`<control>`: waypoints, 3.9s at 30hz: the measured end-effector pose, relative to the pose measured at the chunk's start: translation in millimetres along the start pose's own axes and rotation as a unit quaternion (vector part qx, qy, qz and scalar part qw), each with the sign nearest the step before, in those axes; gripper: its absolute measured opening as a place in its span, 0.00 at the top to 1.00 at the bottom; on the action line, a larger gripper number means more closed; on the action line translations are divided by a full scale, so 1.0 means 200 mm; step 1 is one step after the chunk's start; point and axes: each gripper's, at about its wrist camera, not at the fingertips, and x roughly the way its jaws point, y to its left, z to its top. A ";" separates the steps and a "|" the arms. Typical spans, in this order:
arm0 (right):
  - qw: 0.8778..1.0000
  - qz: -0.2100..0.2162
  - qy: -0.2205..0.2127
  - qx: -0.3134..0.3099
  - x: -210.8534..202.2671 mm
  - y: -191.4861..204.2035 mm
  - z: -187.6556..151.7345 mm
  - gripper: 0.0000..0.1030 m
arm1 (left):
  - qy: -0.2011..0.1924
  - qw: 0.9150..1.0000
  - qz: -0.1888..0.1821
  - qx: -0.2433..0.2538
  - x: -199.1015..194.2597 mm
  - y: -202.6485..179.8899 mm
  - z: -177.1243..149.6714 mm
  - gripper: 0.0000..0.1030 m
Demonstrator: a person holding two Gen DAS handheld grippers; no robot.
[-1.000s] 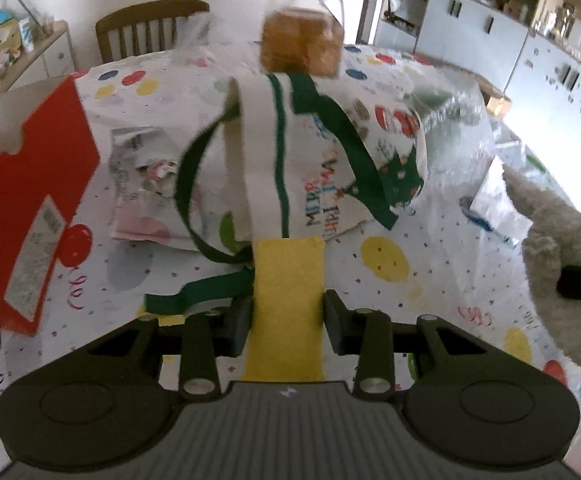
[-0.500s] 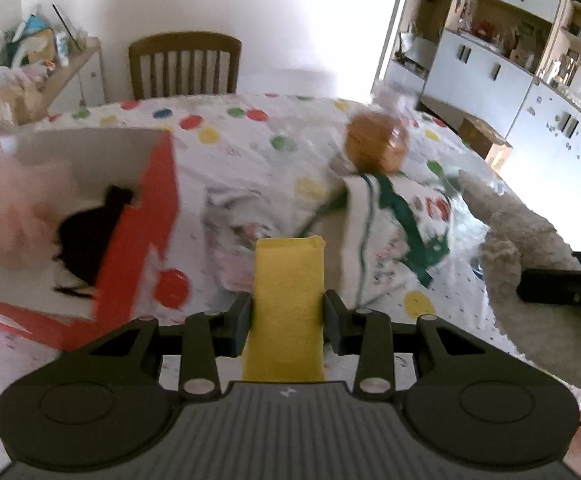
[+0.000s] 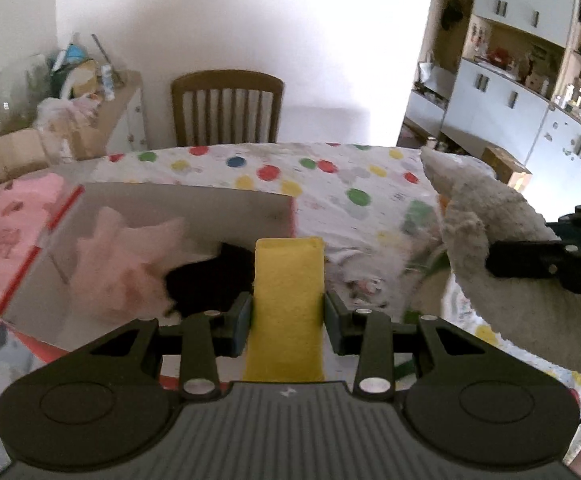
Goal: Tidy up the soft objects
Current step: 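Lift and carry the yellow sponge and white towel with both grippers to the box, then lower and release the sponge and towel into the box with both grippers, then withdraw both grippers from the box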
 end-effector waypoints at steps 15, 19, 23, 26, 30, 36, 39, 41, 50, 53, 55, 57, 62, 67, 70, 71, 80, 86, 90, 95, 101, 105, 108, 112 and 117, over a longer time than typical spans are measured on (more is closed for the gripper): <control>1.000 0.018 0.016 0.006 0.53 0.29 0.29 0.82 | 0.016 0.997 0.071 0.000 0.10 0.58 0.09 0.64; 0.999 0.009 0.032 0.009 0.70 0.33 0.32 0.82 | 0.045 0.996 0.075 0.005 0.19 0.67 0.10 0.64; 0.999 -0.005 0.049 0.002 0.85 0.36 0.32 0.82 | 0.062 0.995 0.072 0.014 0.28 0.71 0.10 0.64; 0.998 -0.017 0.065 -0.002 0.95 0.37 0.30 0.82 | 0.077 0.995 0.061 0.007 0.35 0.73 0.09 0.64; 0.995 -0.028 0.091 -0.005 1.07 0.37 0.26 0.82 | 0.096 0.994 0.060 0.011 0.44 0.74 0.09 0.64; 0.992 -0.027 0.119 -0.017 1.16 0.41 0.18 0.81 | 0.123 0.991 0.051 0.016 0.53 0.75 0.06 0.64; 0.991 -0.026 0.131 -0.030 1.19 0.44 0.15 0.77 | 0.138 0.989 0.044 0.022 0.55 0.74 0.05 0.64; 0.989 -0.029 0.137 -0.038 1.21 0.45 0.13 0.77 | 0.147 0.988 0.034 0.025 0.57 0.73 0.04 0.64; 0.986 -0.035 0.154 -0.063 1.23 0.48 0.06 0.68 | 0.158 0.986 0.035 0.047 0.57 0.71 0.05 0.64; 0.986 -0.032 0.150 -0.066 1.20 0.49 0.06 0.59 | 0.156 0.986 0.042 0.053 0.56 0.70 0.06 0.62; 0.987 -0.026 0.145 -0.063 1.18 0.48 0.07 0.55 | 0.151 0.986 0.040 0.050 0.55 0.70 0.05 0.54; 0.988 -0.025 0.141 -0.062 1.16 0.48 0.07 0.54 | 0.147 0.987 0.038 0.047 0.53 0.69 0.06 0.45; 0.989 -0.024 0.131 -0.057 1.11 0.47 0.09 0.51 | 0.137 0.989 0.034 0.046 0.47 0.69 0.05 0.45; 0.992 -0.016 0.116 -0.041 1.03 0.45 0.11 0.43 | 0.125 0.991 0.026 0.035 0.41 0.68 0.05 0.41; 0.993 -0.012 0.108 -0.037 0.98 0.44 0.12 0.40 | 0.115 0.993 0.024 0.030 0.37 0.67 0.06 0.37; 0.994 -0.011 0.106 -0.036 0.96 0.44 0.12 0.39 | 0.112 0.993 0.022 0.028 0.35 0.67 0.06 0.37; 0.997 0.001 0.072 -0.021 0.76 0.42 0.12 0.30 | 0.074 0.997 0.011 0.023 0.17 0.61 0.05 0.29; 0.999 0.005 0.051 -0.009 0.58 0.38 0.09 0.19 | 0.049 0.998 -0.004 0.036 0.07 0.49 0.05 0.22; 0.999 0.002 0.034 -0.001 0.45 0.34 0.06 0.15 | 0.040 0.998 -0.024 0.037 0.02 0.39 0.04 0.22; 1.000 -0.007 0.016 0.017 0.29 0.26 -0.01 0.08 | 0.033 0.998 -0.045 0.030 -0.02 0.26 0.02 0.18; 0.999 -0.031 0.002 0.039 0.13 0.14 -0.10 0.04 | 0.024 0.996 -0.077 0.024 -0.05 0.10 -0.02 0.14; 0.998 -0.047 -0.006 0.051 0.03 0.05 -0.17 0.03 | 0.018 0.997 -0.073 0.029 -0.04 -0.01 -0.04 0.01; 0.996 -0.058 -0.007 0.066 -0.05 -0.04 -0.22 0.03 | 0.018 0.997 -0.072 0.027 -0.02 -0.09 -0.06 0.01; 0.994 -0.073 -0.006 0.083 -0.13 -0.15 -0.29 0.03 | 0.017 0.997 -0.079 0.017 0.01 -0.17 -0.09 0.01; 0.991 -0.095 0.000 0.096 -0.22 -0.29 -0.38 0.03 | 0.017 0.997 -0.073 0.015 0.04 -0.28 -0.11 0.01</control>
